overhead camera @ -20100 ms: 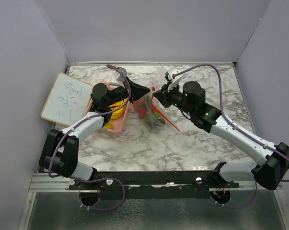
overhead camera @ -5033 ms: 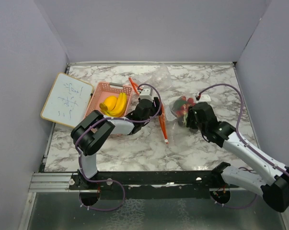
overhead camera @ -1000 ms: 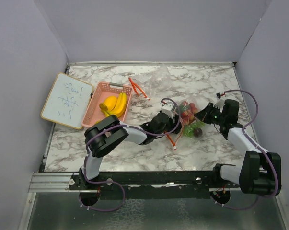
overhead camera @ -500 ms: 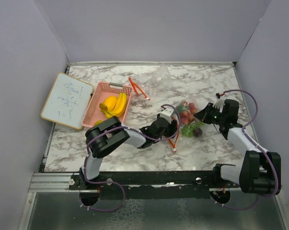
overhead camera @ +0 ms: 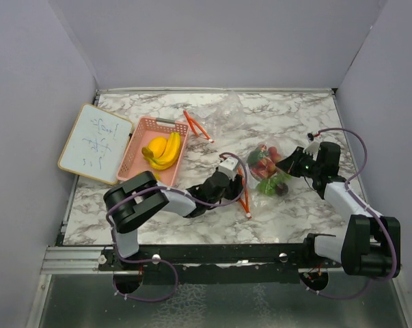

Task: Open the zip-top bag and remove the fake food
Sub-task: Pick up the fake fruit from the zipper food storage bag, then place the fake fruit in the bin, then move the bin to the center of the board.

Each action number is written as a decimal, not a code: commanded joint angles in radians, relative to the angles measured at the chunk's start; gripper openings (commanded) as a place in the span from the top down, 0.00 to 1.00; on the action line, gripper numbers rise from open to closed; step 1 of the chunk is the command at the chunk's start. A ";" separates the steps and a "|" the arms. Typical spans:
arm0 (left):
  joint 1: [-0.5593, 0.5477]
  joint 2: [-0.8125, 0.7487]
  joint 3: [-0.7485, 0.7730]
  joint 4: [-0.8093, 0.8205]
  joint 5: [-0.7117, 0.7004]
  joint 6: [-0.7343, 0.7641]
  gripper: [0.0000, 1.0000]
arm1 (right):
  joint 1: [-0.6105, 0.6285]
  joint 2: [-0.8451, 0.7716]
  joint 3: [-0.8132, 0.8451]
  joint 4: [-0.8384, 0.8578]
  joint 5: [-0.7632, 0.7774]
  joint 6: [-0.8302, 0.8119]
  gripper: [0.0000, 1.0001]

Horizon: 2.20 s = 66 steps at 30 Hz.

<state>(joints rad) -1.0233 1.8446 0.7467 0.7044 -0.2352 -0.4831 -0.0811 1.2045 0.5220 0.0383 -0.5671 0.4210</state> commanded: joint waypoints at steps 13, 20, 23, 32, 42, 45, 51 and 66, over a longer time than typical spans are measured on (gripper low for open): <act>0.176 -0.564 -0.240 -0.199 -0.059 -0.035 0.61 | -0.005 0.010 -0.014 0.055 -0.039 -0.006 0.98; 0.333 -0.709 -0.146 -0.499 -0.184 -0.004 0.57 | -0.005 0.009 -0.018 0.054 -0.046 -0.010 0.98; 0.431 -0.719 -0.102 -0.623 -0.255 -0.052 0.57 | -0.005 0.007 -0.028 0.060 -0.050 -0.010 0.98; 0.609 -0.704 -0.182 -0.610 -0.198 -0.091 0.33 | -0.005 -0.013 -0.023 0.044 -0.050 -0.018 0.98; 0.596 -0.750 -0.250 -0.472 -0.009 -0.178 0.11 | -0.005 -0.031 0.007 0.008 -0.057 -0.027 0.98; 0.519 -0.696 -0.263 -0.373 0.044 -0.184 0.10 | -0.005 -0.042 0.015 -0.005 -0.067 -0.026 0.98; 0.287 -0.544 -0.210 -0.333 -0.008 -0.157 0.10 | -0.005 -0.113 0.027 -0.049 -0.079 -0.027 0.98; 0.081 -0.292 -0.130 -0.251 -0.024 -0.154 0.17 | -0.005 -0.148 0.037 -0.069 -0.118 -0.024 0.98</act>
<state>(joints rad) -0.9020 1.5288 0.5903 0.4908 -0.2520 -0.6441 -0.0811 1.0573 0.5598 -0.0532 -0.6525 0.4057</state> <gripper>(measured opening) 0.836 0.021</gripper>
